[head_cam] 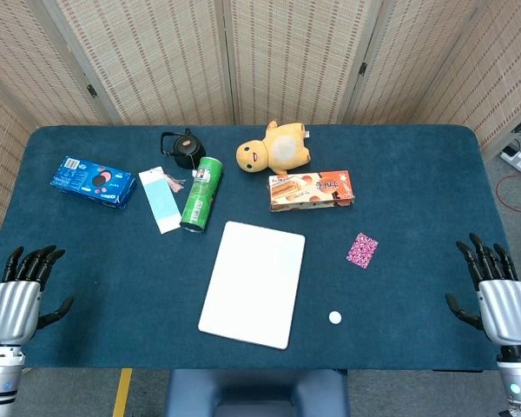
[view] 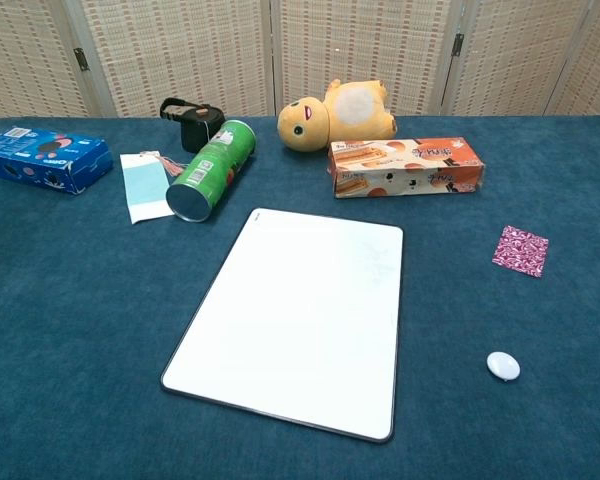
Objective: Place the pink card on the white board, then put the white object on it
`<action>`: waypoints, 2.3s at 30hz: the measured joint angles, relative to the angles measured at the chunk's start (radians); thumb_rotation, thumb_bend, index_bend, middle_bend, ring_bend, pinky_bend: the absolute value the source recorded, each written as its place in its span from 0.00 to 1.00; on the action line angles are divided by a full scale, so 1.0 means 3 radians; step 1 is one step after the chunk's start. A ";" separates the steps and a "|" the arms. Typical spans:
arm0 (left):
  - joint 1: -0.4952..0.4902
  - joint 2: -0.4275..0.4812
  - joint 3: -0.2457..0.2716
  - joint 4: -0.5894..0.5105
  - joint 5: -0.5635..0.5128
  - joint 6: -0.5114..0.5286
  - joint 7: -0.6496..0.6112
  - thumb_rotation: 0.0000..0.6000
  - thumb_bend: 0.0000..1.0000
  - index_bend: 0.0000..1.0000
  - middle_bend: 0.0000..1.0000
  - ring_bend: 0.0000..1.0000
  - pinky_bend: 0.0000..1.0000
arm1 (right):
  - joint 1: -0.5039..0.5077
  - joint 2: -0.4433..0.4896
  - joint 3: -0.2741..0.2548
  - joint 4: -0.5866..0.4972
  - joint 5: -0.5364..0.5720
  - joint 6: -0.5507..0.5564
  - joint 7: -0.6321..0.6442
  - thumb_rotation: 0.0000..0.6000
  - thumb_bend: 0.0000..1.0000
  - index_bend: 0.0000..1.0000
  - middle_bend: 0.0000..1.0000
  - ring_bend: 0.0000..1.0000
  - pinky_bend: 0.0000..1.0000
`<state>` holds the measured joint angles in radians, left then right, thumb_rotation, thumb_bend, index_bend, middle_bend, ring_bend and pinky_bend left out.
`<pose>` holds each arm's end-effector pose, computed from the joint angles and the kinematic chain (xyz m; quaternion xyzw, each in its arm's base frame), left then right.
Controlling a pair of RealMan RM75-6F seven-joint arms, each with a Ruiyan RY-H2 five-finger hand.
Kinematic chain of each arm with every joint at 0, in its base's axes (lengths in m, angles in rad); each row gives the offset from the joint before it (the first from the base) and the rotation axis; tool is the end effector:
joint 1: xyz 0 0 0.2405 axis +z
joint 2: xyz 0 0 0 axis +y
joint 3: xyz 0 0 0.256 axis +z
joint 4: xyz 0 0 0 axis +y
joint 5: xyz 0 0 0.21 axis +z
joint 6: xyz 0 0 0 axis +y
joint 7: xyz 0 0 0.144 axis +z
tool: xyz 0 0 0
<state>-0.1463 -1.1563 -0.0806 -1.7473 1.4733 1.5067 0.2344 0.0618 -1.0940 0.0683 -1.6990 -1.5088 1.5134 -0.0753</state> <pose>-0.2682 0.2014 0.1450 -0.6036 -0.3445 -0.3986 0.5984 -0.2953 -0.1766 0.1650 0.5878 -0.3750 0.3948 0.5983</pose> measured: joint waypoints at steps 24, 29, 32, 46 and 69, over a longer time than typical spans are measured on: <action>-0.0029 -0.0078 0.0023 0.0018 -0.0102 -0.0147 0.0029 1.00 0.29 0.18 0.17 0.17 0.00 | 0.0250 0.0074 0.0076 -0.0128 0.0247 -0.0517 -0.0116 0.98 0.32 0.06 0.15 0.12 0.00; -0.0024 -0.0088 0.0034 0.0030 -0.0101 -0.0152 0.0011 1.00 0.29 0.18 0.17 0.17 0.00 | 0.0459 0.0066 0.0151 -0.0095 0.0470 -0.0912 -0.0104 0.98 0.32 0.06 0.15 0.12 0.00; -0.0014 -0.0091 0.0036 0.0038 -0.0108 -0.0144 0.0000 1.00 0.29 0.18 0.17 0.17 0.00 | 0.0623 0.0018 0.0207 -0.0004 0.0646 -0.1194 -0.0089 0.97 0.32 0.06 0.15 0.12 0.00; 0.0021 -0.0111 0.0050 0.0065 -0.0138 -0.0131 -0.0016 1.00 0.29 0.18 0.17 0.17 0.00 | 0.1409 -0.0246 0.0385 0.0426 0.1576 -0.2552 0.0141 0.76 0.32 0.06 0.17 0.06 0.00; 0.0022 -0.0125 0.0059 0.0080 -0.0137 -0.0159 -0.0045 1.00 0.29 0.18 0.17 0.17 0.00 | 0.2075 -0.0835 0.0234 0.1237 0.2257 -0.3045 -0.0142 0.72 0.32 0.06 0.22 0.06 0.00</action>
<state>-0.1398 -1.1936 -0.0629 -1.7233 1.4323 1.4589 0.2209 0.6843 -1.3444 0.1384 -1.3278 -0.8316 0.5997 -0.1179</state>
